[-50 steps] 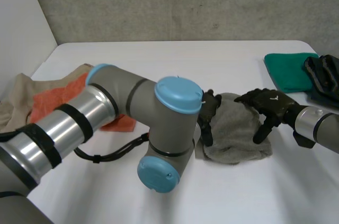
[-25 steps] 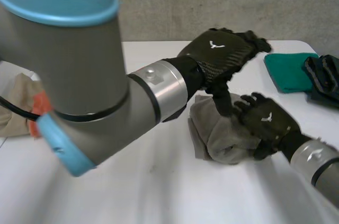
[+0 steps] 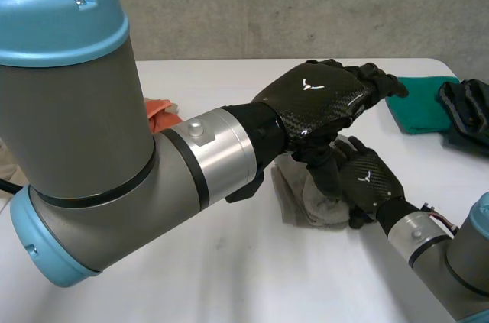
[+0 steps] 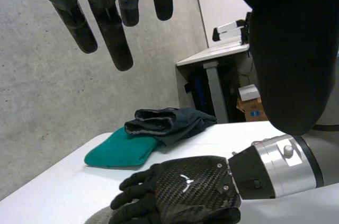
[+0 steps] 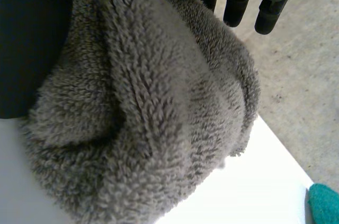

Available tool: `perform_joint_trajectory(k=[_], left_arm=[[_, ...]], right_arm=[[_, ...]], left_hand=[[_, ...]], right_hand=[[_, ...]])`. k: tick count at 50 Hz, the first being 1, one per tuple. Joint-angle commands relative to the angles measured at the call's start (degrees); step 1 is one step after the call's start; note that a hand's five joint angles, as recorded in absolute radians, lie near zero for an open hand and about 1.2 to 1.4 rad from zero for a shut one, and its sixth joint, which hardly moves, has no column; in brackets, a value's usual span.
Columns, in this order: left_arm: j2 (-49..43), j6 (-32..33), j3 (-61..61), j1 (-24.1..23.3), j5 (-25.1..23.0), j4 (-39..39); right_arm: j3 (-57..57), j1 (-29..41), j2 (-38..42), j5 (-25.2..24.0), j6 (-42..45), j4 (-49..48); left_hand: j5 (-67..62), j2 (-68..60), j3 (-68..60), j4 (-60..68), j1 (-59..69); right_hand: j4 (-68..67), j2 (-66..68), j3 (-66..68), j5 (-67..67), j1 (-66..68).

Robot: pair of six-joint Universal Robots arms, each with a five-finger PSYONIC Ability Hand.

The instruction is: Fold the laundry.

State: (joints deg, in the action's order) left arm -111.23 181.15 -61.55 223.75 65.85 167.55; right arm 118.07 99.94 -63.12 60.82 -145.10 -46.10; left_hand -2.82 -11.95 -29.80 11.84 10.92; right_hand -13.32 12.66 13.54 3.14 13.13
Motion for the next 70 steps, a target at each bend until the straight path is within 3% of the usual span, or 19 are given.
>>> perform_joint_trajectory(k=[1, 7, 9, 10, 12, 20, 27, 31, 39, 48, 54, 61, 66, 70], left_arm=[[0.5, -0.9, 0.1, 0.5, 0.0, 0.0], [0.8, -0.9, -0.1, 0.8, 0.2, 0.1], [0.8, -1.0, -0.2, 1.2, 0.2, 0.2], [0.9, -1.0, -0.3, 1.2, 0.3, 0.3], [1.0, -1.0, -0.5, 1.4, 0.4, 0.5], [1.9, -1.2, -0.2, 2.1, 1.2, 1.9], [2.2, -2.8, 1.4, 2.4, 2.4, 2.8], [2.5, -3.6, 2.1, 2.5, 3.1, 2.8], [2.7, -3.9, 1.7, 2.7, 3.1, 2.8], [2.4, -4.0, -0.7, 2.7, 3.0, 3.7], [1.5, -4.0, -1.9, 2.7, 3.0, 5.9], [1.1, -4.0, -1.9, 2.5, 3.0, 6.1], [1.3, -4.0, -1.3, 2.5, 3.1, 6.0], [1.5, -4.0, -1.1, 2.3, 3.1, 5.9]], right_arm=[[-1.8, 2.0, -0.6, 1.5, -3.4, -1.5], [-4.8, 3.0, -0.3, 4.1, -5.4, -2.1], [-6.1, 3.0, 0.1, 4.7, -6.2, -2.6], [-6.8, 2.7, 0.0, 4.6, -6.8, -3.6], [-7.3, 2.6, -0.1, 4.6, -7.1, -4.3], [-13.3, 0.0, -2.9, 1.4, -12.6, -5.7], [-26.9, -5.2, -4.6, 1.3, -25.1, -1.6], [-38.8, -9.5, -1.5, 1.8, -33.6, 0.3], [-57.7, -16.9, 9.3, 4.2, -40.9, 3.4], [-65.5, -24.1, 24.9, 3.2, -36.0, 4.4], [-65.3, -26.8, 34.8, -4.1, -29.7, 2.9], [-61.8, -27.7, 34.0, -4.9, -24.4, 3.4], [-59.7, -27.6, 30.0, -1.6, -24.4, 3.8], [-57.9, -27.6, 26.5, -0.3, -24.3, 5.9]], left_hand=[[2.8, 2.0, 19.8, -1.8, -0.9], [2.8, 2.0, 19.8, -1.8, -0.9], [2.8, 2.0, 19.8, -1.8, -0.9], [2.8, 2.0, 19.8, -1.8, -0.9], [2.8, 2.0, 19.8, -1.8, -0.9], [2.8, 2.0, 19.8, -1.8, -0.9], [2.8, 2.0, 19.8, -1.8, -0.9], [2.8, 2.0, 19.8, -1.8, -0.9], [2.8, 2.0, 19.8, -1.8, -0.9], [2.8, 2.0, 19.8, -1.8, -0.9], [2.8, 2.0, 19.8, -1.8, -0.9], [2.8, 2.0, 19.8, -1.8, -0.9], [2.8, 2.0, 19.8, -1.8, -0.9], [2.8, 2.0, 19.8, -1.8, -0.9]], right_hand=[[-4.8, 5.4, 4.5, 4.9, 4.9], [-15.7, 16.3, 15.4, 15.8, 15.8], [-36.0, 36.6, 35.7, 36.1, 36.1], [-60.7, 61.4, 60.5, 60.9, 60.9], [-66.7, 67.3, 66.4, 66.8, 66.9], [-66.7, 67.3, 66.5, 66.9, 66.9], [-66.7, 67.3, 66.5, 66.9, 66.9], [-66.7, 67.3, 66.5, 66.9, 66.9], [-66.7, 67.3, 66.5, 66.9, 66.9], [-66.7, 67.3, 66.5, 66.9, 66.9], [-66.7, 67.3, 66.5, 66.9, 66.9], [-66.7, 67.3, 66.5, 66.9, 66.9], [-14.0, 14.6, 13.8, 14.2, 14.2], [3.3, -2.7, -3.5, -3.1, -3.1]])
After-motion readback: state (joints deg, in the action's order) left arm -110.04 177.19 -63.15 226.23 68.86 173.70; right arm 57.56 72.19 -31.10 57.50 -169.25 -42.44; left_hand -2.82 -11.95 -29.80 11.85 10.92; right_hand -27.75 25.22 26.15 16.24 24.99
